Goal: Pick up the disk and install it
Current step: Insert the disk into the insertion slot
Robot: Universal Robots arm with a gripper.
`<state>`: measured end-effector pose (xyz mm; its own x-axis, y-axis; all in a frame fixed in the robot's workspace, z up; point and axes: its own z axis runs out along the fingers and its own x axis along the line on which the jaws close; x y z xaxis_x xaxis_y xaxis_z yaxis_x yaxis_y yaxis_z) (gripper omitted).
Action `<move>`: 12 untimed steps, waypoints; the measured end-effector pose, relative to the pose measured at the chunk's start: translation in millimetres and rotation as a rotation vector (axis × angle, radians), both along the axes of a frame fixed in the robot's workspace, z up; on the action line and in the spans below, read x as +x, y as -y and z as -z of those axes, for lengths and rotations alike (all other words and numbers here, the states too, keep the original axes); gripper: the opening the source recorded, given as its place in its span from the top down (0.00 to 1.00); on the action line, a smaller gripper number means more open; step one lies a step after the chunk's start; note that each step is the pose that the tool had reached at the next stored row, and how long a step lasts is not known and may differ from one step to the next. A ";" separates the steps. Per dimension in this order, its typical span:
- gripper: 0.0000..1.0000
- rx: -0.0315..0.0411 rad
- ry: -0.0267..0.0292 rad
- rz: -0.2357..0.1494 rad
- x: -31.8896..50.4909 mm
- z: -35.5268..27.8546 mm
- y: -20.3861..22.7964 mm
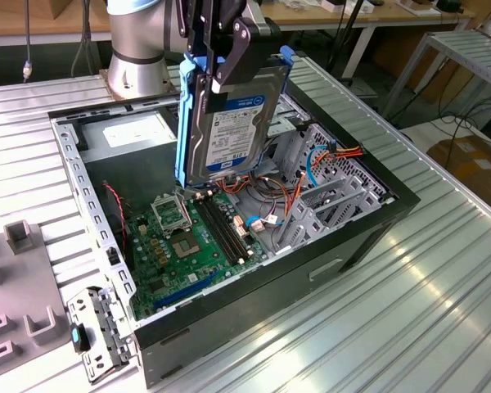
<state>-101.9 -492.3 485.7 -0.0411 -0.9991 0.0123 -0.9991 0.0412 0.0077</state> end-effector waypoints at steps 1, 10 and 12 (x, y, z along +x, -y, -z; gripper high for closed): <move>0.63 0.0000 0.0000 0.000 0.0 0.0 0.0; 0.63 0.0000 0.0000 0.000 3.4 0.0 0.2; 0.63 0.0000 0.0000 0.000 5.3 0.0 0.2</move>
<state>-96.6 -492.6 485.7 -0.0411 -0.9991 0.0123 -0.9991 0.0412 0.0077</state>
